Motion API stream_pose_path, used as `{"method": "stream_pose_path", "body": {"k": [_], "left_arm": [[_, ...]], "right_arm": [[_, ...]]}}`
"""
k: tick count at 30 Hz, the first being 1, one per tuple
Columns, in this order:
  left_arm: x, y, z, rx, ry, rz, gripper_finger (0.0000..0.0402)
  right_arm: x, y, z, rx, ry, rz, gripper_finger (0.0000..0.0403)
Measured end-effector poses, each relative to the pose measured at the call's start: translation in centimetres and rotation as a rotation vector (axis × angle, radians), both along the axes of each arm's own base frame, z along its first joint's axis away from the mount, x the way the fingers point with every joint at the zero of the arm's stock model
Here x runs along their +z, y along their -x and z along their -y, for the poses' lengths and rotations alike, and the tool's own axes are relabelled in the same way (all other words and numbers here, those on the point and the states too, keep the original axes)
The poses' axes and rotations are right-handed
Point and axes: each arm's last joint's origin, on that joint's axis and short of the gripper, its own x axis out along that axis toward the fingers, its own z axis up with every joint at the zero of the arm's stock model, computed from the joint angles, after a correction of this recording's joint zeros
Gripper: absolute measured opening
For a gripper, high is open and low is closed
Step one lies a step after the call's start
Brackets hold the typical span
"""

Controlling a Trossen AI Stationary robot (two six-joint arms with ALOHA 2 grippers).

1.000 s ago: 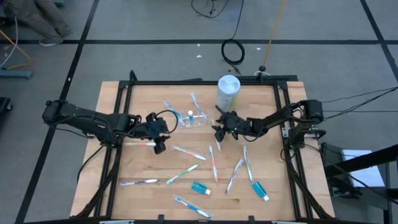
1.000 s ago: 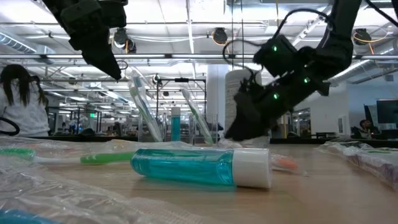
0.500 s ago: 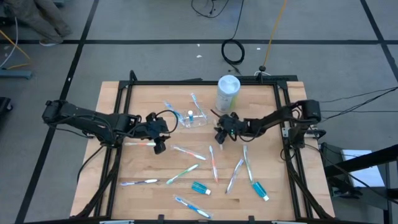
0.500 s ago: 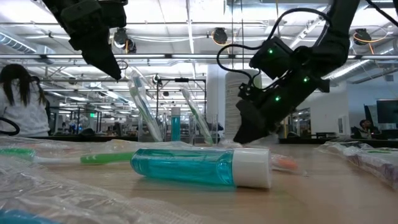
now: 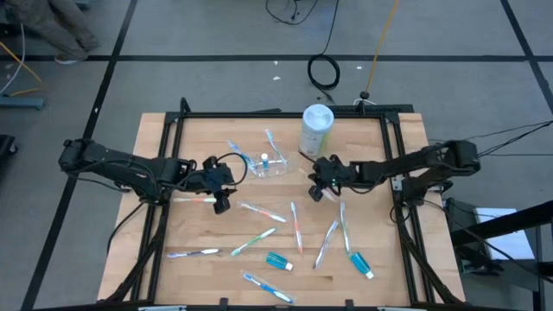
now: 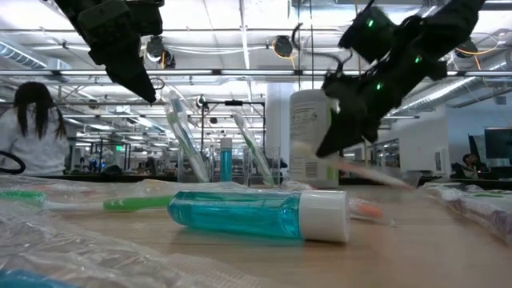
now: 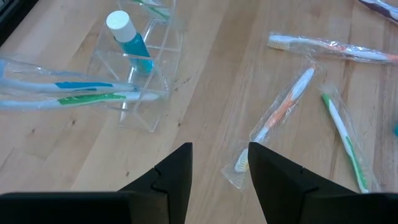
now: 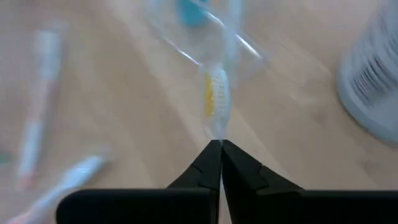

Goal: Pick & Place toothbrushing station
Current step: Put the orange toothbrush into the transparent organizer

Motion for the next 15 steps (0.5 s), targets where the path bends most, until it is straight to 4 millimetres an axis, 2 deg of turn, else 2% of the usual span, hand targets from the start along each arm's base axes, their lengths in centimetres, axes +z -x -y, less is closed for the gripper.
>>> {"method": "stream_pose_path", "body": {"k": [8,15], "left_arm": [[0.0,0.0,0.0,0.0,0.0,0.0,0.0161],[0.0,0.0,0.0,-0.015,-0.013,-0.002,0.0161]], "right_arm": [[4.3,0.3,-2.1,0.137,0.129,0.217,0.0001],[6.1,-0.8,-2.2,0.241,0.266,0.422,0.0001]]}}
